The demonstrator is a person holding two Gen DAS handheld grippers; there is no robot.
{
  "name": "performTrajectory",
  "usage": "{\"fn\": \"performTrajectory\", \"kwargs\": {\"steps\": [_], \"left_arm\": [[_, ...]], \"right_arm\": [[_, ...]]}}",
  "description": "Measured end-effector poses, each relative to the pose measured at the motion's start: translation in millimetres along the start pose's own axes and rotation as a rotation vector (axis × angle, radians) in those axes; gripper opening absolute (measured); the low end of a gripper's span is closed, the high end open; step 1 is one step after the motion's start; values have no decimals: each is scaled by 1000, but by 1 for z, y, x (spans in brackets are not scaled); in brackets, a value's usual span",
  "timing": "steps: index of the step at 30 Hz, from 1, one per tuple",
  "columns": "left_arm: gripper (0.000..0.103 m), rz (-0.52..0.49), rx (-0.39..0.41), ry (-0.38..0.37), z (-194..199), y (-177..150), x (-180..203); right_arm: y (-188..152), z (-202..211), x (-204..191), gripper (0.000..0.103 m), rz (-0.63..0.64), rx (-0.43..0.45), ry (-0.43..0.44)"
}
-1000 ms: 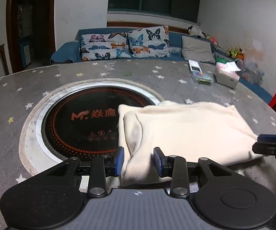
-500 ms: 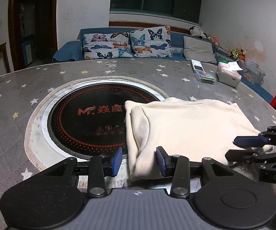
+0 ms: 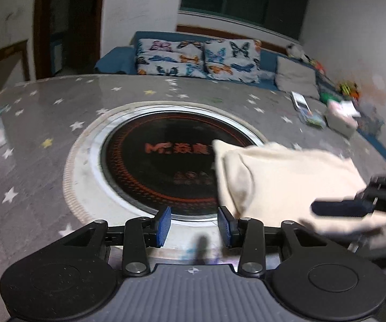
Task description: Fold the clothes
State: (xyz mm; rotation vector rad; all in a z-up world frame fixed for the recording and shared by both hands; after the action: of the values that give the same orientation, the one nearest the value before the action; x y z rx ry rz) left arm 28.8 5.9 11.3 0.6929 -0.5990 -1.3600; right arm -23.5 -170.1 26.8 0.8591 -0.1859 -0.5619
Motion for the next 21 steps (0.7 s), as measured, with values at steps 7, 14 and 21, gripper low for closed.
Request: {"fn": "performTrajectory", "kwargs": {"steps": [7, 14, 21], "left_arm": [[53, 75, -18, -32, 4, 7, -15], [58, 154, -88, -107, -4, 9, -11], [62, 327, -193, -203, -16, 15, -11]], "right_arm": [[7, -37, -23, 33, 104, -67, 21], [4, -52, -32, 22, 166, -86, -36], [10, -31, -16, 7, 55, -4, -21]]}}
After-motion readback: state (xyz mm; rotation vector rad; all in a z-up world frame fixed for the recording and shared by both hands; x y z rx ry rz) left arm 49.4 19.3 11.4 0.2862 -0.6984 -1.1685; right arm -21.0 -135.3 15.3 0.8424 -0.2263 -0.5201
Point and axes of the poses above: each gripper's, at about its wrist camera, not at the fingertips, and z roughly against the way its jaws point, x to its right, y to its top, the point moved 3 cm from there along -z, roughly the way its jaws point, and after that the axes turned 15 degrees about y, right-handed, at the moved point
